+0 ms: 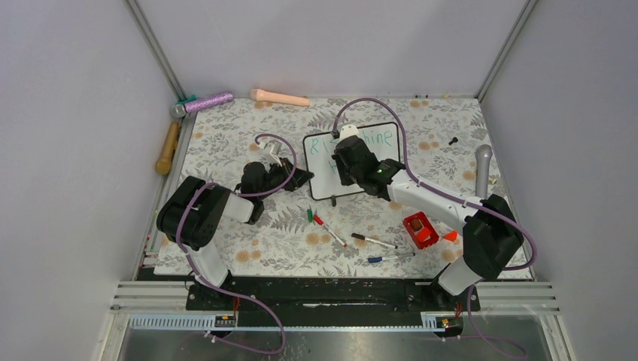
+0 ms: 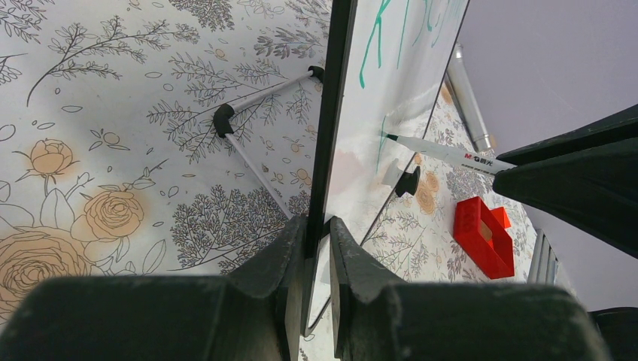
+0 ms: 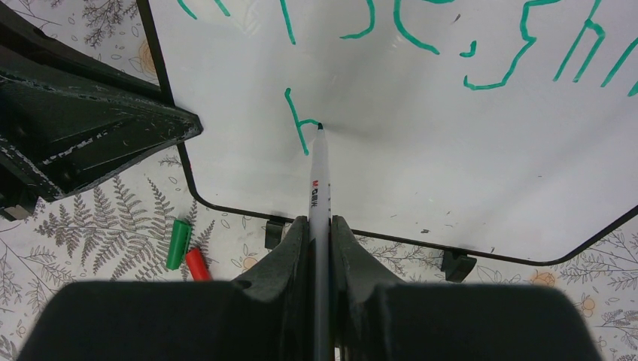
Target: Write a sentence on the whiteboard
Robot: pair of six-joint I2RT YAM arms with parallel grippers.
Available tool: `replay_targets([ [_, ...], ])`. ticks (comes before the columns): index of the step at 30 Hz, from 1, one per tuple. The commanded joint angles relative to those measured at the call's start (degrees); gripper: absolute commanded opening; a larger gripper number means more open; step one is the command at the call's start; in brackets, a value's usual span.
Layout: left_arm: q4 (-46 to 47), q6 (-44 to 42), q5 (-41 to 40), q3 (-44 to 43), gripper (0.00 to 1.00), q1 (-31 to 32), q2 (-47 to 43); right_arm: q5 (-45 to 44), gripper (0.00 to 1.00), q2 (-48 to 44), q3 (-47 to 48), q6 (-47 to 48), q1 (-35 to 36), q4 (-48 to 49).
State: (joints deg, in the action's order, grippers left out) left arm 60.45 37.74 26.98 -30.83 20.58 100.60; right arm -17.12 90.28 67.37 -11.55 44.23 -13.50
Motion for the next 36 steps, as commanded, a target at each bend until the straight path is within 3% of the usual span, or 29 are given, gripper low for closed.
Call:
replay_targets([
  [1,1.78,-0.55,-1.13,-0.97,0.00,-0.33,-0.41,-2.64,0.00,-0.67,-0.23,1.16,-0.06,-0.56],
  [26,1.75,-0.55,-1.10,-0.99,0.00,-0.33,-0.48,3.61,0.00,-0.52,-2.08,0.27,0.03,1.08],
  [36,1.78,-0.50,-1.16,-0.88,0.00,-0.37,-0.49,2.51,0.00,-8.59,-7.75,1.06,0.06,6.24],
])
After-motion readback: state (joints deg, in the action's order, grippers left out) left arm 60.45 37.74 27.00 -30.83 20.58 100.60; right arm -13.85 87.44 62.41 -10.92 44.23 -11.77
